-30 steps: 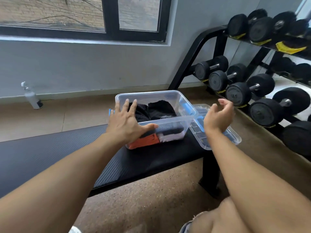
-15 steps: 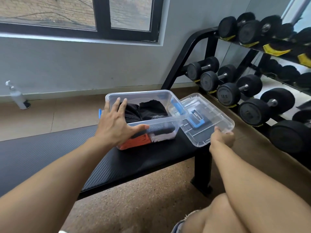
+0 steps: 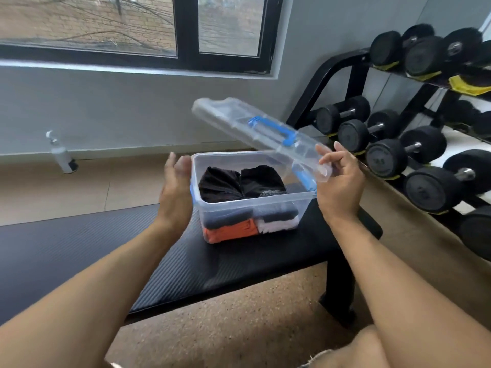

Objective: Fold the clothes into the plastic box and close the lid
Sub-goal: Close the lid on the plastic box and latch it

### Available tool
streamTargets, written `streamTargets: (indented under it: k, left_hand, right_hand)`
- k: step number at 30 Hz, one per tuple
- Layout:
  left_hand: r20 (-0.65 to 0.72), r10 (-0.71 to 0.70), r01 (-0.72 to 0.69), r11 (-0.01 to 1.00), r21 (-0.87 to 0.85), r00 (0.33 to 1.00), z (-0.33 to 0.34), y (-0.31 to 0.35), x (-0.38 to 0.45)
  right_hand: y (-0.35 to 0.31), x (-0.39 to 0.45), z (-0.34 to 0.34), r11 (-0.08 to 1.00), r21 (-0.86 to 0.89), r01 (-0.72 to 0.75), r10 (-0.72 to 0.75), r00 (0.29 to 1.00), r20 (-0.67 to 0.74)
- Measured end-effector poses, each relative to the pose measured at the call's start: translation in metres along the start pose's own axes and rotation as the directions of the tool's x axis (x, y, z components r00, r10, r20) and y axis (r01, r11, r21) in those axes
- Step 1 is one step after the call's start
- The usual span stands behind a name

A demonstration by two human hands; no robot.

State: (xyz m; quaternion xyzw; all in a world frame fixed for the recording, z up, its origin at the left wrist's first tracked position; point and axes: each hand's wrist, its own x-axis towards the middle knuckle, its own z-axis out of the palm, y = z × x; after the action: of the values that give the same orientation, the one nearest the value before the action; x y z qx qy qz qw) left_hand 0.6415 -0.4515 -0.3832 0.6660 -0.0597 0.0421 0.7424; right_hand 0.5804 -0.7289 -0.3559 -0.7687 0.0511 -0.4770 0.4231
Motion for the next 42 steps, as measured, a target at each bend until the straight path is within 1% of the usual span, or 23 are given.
streamTargets:
  k: [1,2,3,4,6,9,11,12,14,15,18,20,21,23,24,26,28,32,35,37,38,40,42]
  left_hand:
    - [-0.059,-0.065,0.056,0.989,-0.134,0.996,-0.004,0.0,0.005]
    - [-0.079,-0.133,0.113,0.969,-0.222,0.988,-0.008,0.002,0.008]
    - [-0.074,-0.167,0.144,0.958,-0.247,0.983,-0.012,0.001,0.011]
    - [-0.054,-0.18,0.165,0.965,-0.204,0.982,-0.015,0.003,0.01]
    - [-0.032,-0.151,0.148,0.985,-0.087,0.988,-0.017,0.001,0.01]
    - [-0.015,-0.061,0.061,0.998,0.028,0.998,-0.016,0.0,0.006]
    - [0.024,-0.023,0.021,0.996,0.084,0.999,-0.015,0.001,0.002]
    - [0.035,-0.004,-0.001,0.992,0.127,0.999,-0.014,0.001,0.001]
    - [0.037,0.002,-0.011,0.97,0.243,0.999,-0.014,0.001,-0.002]
    - [0.039,-0.007,-0.004,0.96,0.279,0.999,-0.015,-0.001,-0.002]
    - [0.045,-0.035,0.019,0.95,0.312,0.998,-0.016,-0.003,-0.004]
    - [0.046,-0.032,0.015,0.946,0.324,0.998,-0.014,-0.002,-0.004]
    - [0.046,-0.032,0.015,0.943,0.334,0.998,-0.012,-0.001,-0.004]
    - [0.055,-0.01,-0.012,0.926,0.378,0.998,-0.005,0.0,-0.006]
    - [0.06,0.014,-0.037,0.912,0.408,0.998,-0.002,0.001,-0.009]
    - [0.066,0.058,-0.082,0.891,0.447,0.996,0.005,0.001,-0.014]
    - [0.054,0.075,-0.091,0.886,0.454,0.996,0.011,0.001,-0.016]
    - [0.008,0.063,-0.059,0.881,0.47,0.998,0.015,-0.002,-0.02]
    - [-0.014,0.046,-0.034,0.876,0.481,0.999,0.015,-0.005,-0.02]
    - [-0.075,0.008,0.027,0.893,0.449,0.997,0.015,-0.004,-0.019]
    - [-0.129,-0.047,0.095,0.913,0.396,0.991,0.015,-0.003,-0.018]
    - [-0.219,-0.227,0.279,0.929,0.243,0.949,0.015,-0.002,-0.018]
    - [-0.217,-0.365,0.399,0.906,0.14,0.905,0.015,-0.002,-0.019]
  right_hand:
    - [0.001,-0.004,0.002,1.0,-0.029,0.007,-0.006,0.999,0.032]
    - [0.004,-0.007,0.002,0.998,-0.056,0.011,-0.009,0.999,0.047]
    - [0.009,-0.01,0.003,0.998,-0.06,0.003,0.0,0.998,0.059]
    - [0.014,-0.013,0.002,0.999,-0.044,-0.017,0.02,0.998,0.066]
    - [0.02,-0.014,0.001,0.996,-0.025,-0.088,0.09,0.993,0.082]
    - [0.023,-0.014,-0.001,0.978,-0.159,-0.137,0.158,0.98,0.123]
    - [0.022,-0.013,-0.003,0.962,-0.212,-0.171,0.215,0.955,0.206]
    - [0.022,-0.012,-0.005,0.955,-0.226,-0.192,0.255,0.922,0.291]
    - [0.023,-0.012,-0.009,0.941,-0.281,-0.186,0.305,0.826,0.474]
    - [0.023,-0.011,-0.01,0.938,-0.301,-0.17,0.312,0.791,0.526]
    - [0.023,-0.005,-0.015,0.931,-0.329,-0.16,0.335,0.733,0.593]
    - [0.024,-0.005,-0.02,0.936,-0.291,-0.198,0.343,0.701,0.625]
    - [0.024,-0.006,-0.021,0.939,-0.225,-0.261,0.345,0.702,0.624]
    - [0.02,-0.01,-0.019,0.917,-0.103,-0.384,0.373,0.739,0.561]
    - [0.019,-0.011,-0.017,0.907,-0.093,-0.411,0.4,0.771,0.496]
    - [0.019,-0.012,-0.01,0.893,-0.14,-0.427,0.448,0.821,0.354]
    - [0.023,-0.012,-0.005,0.883,-0.176,-0.434,0.467,0.848,0.25]
    - [0.023,-0.013,0.006,0.858,-0.213,-0.467,0.501,0.853,0.146]
    - [0.025,-0.012,0.014,0.84,-0.176,-0.513,0.528,0.848,0.047]
    - [0.025,-0.011,0.019,0.816,-0.136,-0.562,0.566,0.824,-0.013]
    - [0.026,-0.01,0.02,0.792,-0.105,-0.602,0.601,0.798,-0.041]
    - [0.024,-0.009,0.022,0.702,-0.023,-0.711,0.711,0.703,-0.03]
    - [0.024,-0.009,0.023,0.588,0.093,-0.803,0.8,0.595,0.076]
